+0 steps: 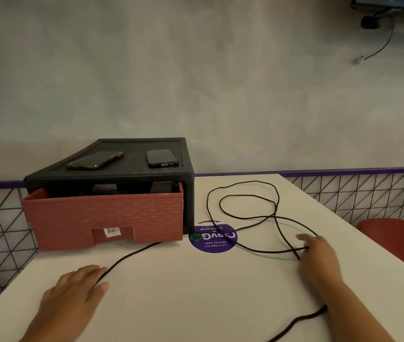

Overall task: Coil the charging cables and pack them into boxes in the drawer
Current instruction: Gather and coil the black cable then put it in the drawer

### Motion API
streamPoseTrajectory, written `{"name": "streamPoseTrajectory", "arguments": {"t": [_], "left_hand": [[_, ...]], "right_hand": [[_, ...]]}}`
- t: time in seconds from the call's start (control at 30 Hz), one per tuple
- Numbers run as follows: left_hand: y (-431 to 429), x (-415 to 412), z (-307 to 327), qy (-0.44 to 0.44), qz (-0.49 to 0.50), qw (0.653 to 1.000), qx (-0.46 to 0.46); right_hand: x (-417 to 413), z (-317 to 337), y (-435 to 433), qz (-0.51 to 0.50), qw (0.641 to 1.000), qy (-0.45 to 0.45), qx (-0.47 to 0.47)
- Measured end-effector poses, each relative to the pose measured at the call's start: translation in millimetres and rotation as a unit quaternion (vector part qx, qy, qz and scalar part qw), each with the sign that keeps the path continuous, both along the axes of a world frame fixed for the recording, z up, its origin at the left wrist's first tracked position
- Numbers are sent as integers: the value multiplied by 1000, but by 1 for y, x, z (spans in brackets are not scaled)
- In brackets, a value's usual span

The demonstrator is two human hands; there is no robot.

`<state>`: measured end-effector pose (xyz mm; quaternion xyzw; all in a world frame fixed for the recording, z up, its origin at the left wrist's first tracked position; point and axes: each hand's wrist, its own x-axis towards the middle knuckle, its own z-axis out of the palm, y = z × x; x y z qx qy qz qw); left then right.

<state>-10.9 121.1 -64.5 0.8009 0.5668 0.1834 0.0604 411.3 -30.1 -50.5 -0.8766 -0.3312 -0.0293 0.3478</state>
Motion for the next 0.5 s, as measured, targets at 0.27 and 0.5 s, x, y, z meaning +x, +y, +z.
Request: {"name": "streamPoseTrajectory", "arguments": {"t": [0.27,0.5], "left_hand": [[4,-4,-8,-14,-4,1000,8],[-4,14,0,-5,-103,983,150]], "right_hand": [[9,9,-24,-64,989,81,105],[-19,26,-23,-35,973,-48,224]]}}
